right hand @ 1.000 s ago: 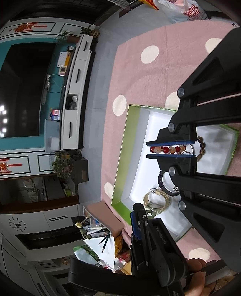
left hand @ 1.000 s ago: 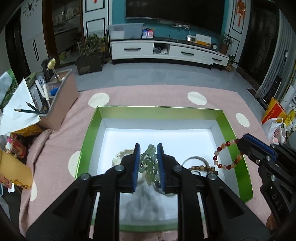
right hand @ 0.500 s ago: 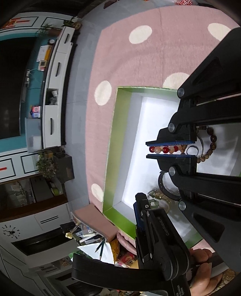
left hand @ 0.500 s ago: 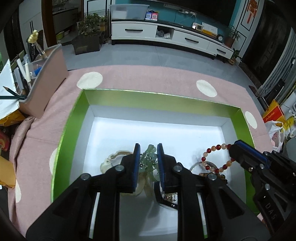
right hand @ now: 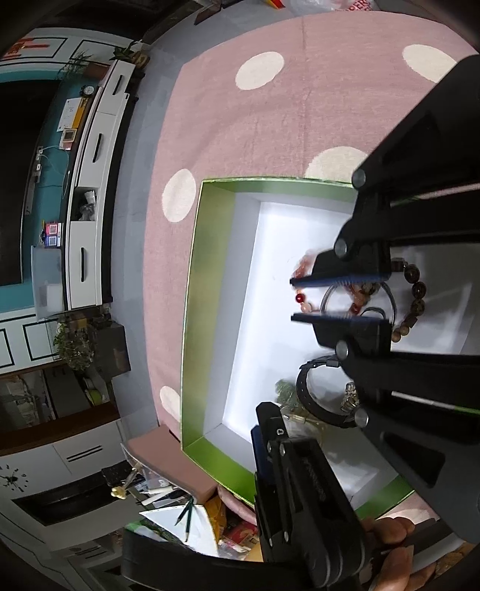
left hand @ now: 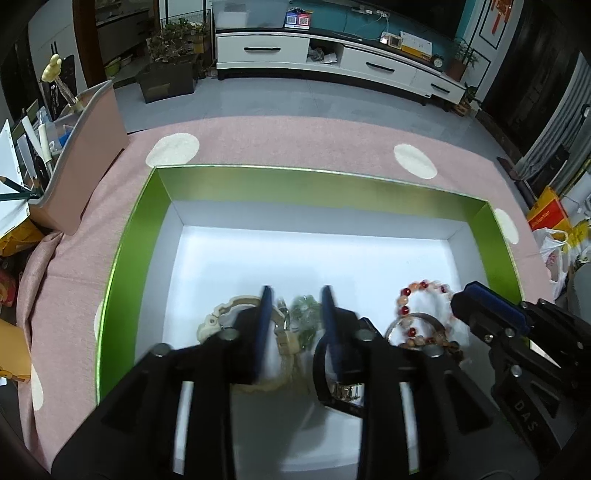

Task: Organize jewelry
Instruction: 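Carry the pendant and red-orange bracelet into the green box and open both tools, then move both tools back toward the small ring and pink bead bracelet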

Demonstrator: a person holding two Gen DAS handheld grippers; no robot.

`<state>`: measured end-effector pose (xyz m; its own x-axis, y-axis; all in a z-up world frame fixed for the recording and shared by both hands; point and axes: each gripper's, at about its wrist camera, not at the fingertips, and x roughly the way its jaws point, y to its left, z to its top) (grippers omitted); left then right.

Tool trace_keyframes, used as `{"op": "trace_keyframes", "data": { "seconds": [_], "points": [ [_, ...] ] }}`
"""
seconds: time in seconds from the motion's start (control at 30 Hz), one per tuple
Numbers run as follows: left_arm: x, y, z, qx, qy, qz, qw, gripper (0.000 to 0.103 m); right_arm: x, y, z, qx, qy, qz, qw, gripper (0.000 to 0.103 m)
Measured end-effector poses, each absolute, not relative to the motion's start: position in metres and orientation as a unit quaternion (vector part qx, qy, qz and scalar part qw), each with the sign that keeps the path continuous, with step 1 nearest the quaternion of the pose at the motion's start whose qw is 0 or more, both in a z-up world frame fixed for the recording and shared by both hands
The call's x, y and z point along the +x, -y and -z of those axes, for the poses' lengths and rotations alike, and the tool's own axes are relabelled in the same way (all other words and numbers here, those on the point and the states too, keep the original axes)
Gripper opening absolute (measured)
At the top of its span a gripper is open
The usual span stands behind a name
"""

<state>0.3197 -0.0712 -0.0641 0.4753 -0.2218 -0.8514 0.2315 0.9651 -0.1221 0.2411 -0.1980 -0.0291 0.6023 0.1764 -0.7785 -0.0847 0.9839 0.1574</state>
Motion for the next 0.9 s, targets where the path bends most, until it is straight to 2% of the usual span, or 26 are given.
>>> {"op": "trace_keyframes", "data": {
  "seconds": [0.03,0.2,0.27,0.4,0.43,0.47,0.6,0.63,0.7,0.77,0.9],
  "points": [
    [0.319,0.069,0.061,0.002,-0.493,0.138,0.859,0.045,0.24,0.198,0.028,0.053,-0.438,-0.073,0.894,0.016],
    [0.314,0.058,0.044,0.001,-0.478,0.147,0.866,0.048,0.236,0.202,0.022,0.058,-0.429,-0.076,0.898,0.019],
    [0.311,0.049,0.038,-0.009,-0.474,0.153,0.867,0.06,0.233,0.202,0.02,0.058,-0.425,-0.078,0.9,0.026],
    [0.3,0.039,0.028,-0.018,-0.464,0.152,0.873,0.06,0.226,0.202,0.014,0.061,-0.414,-0.082,0.904,0.028],
    [0.296,0.035,0.026,-0.023,-0.461,0.154,0.874,0.062,0.222,0.203,0.01,0.063,-0.41,-0.085,0.906,0.033],
    [0.291,0.032,0.023,-0.027,-0.457,0.154,0.875,0.065,0.218,0.203,0.008,0.063,-0.406,-0.086,0.908,0.039],
    [0.27,0.023,0.013,-0.03,-0.444,0.151,0.883,0.072,0.198,0.204,-0.006,0.063,-0.387,-0.091,0.916,0.041],
    [0.263,0.02,0.011,-0.033,-0.441,0.152,0.884,0.078,0.194,0.204,-0.009,0.064,-0.383,-0.092,0.917,0.045],
    [0.249,0.016,0.007,-0.035,-0.435,0.149,0.887,0.081,0.181,0.207,-0.015,0.069,-0.374,-0.096,0.92,0.053],
    [0.232,0.012,0.005,-0.028,-0.43,0.143,0.891,0.085,0.164,0.208,-0.022,0.074,-0.363,-0.102,0.923,0.055],
    [0.199,-0.003,0.007,-0.024,-0.427,0.125,0.895,0.085,0.129,0.21,-0.032,0.078,-0.348,-0.115,0.927,0.055]
  ]
}}
